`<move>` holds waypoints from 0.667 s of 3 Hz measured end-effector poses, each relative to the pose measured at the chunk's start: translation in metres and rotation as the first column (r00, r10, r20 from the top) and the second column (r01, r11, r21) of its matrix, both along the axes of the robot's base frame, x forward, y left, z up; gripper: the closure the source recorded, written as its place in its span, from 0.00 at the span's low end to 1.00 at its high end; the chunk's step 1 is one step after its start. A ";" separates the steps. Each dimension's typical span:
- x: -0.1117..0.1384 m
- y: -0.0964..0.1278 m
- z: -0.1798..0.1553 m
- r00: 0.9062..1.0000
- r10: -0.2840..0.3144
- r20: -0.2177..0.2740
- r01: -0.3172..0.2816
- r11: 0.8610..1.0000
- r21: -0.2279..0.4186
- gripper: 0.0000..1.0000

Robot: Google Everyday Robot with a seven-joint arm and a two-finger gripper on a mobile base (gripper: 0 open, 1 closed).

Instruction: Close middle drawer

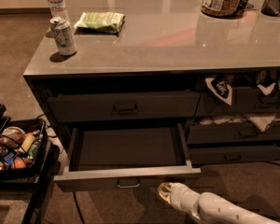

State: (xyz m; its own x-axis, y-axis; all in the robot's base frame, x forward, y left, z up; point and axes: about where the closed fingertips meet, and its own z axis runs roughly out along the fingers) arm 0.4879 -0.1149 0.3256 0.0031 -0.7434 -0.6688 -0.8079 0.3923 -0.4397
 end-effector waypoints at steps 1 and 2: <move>0.016 -0.001 0.001 1.000 0.001 0.020 -0.001 1.000 -0.012 1.00; 0.055 0.004 0.004 0.998 0.017 0.055 -0.015 0.999 -0.039 1.00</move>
Offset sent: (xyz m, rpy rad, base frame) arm 0.1245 0.0075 0.0107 -0.0878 -0.1201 0.0393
